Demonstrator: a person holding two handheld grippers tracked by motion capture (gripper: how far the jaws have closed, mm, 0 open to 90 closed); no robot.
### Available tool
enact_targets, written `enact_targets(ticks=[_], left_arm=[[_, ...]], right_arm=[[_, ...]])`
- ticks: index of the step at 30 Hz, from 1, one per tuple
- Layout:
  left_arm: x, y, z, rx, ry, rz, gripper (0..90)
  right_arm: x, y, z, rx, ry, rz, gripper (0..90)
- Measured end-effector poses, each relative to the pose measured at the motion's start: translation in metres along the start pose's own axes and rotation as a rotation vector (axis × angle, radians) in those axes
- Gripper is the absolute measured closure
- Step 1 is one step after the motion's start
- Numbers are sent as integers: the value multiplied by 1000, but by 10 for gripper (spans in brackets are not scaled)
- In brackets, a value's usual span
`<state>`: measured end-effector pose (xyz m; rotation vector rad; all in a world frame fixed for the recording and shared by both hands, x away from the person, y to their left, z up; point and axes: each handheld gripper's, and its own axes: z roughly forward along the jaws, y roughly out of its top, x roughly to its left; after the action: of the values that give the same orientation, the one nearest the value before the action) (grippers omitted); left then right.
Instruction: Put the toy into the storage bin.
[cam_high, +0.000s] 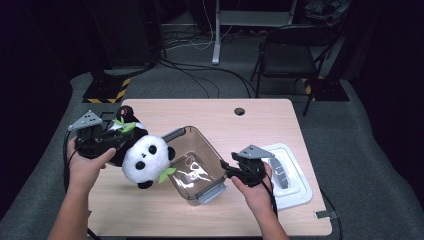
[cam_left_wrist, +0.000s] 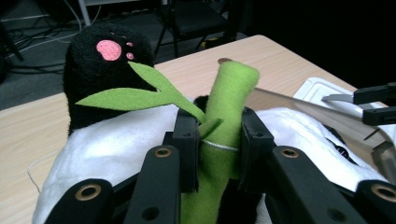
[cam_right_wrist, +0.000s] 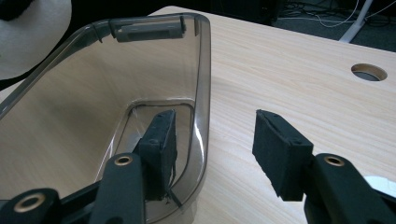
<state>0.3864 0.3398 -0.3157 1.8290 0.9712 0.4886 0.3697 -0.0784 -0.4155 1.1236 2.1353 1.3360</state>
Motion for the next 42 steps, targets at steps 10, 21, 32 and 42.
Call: enact_targets(ticks=[10, 21, 32, 42], left_arm=[[-23, 16, 25, 9, -52, 36, 726], [-45, 24, 51, 24, -101, 55, 726], [-63, 26, 69, 29, -135, 75, 725], [-72, 29, 78, 43, -155, 93, 725]], right_arm=[[-6, 1, -7, -21, -11, 14, 487], [-11, 0, -11, -34, -20, 20, 487], [-13, 0, -15, -40, -25, 30, 491], [-14, 0, -19, -53, -34, 31, 492]])
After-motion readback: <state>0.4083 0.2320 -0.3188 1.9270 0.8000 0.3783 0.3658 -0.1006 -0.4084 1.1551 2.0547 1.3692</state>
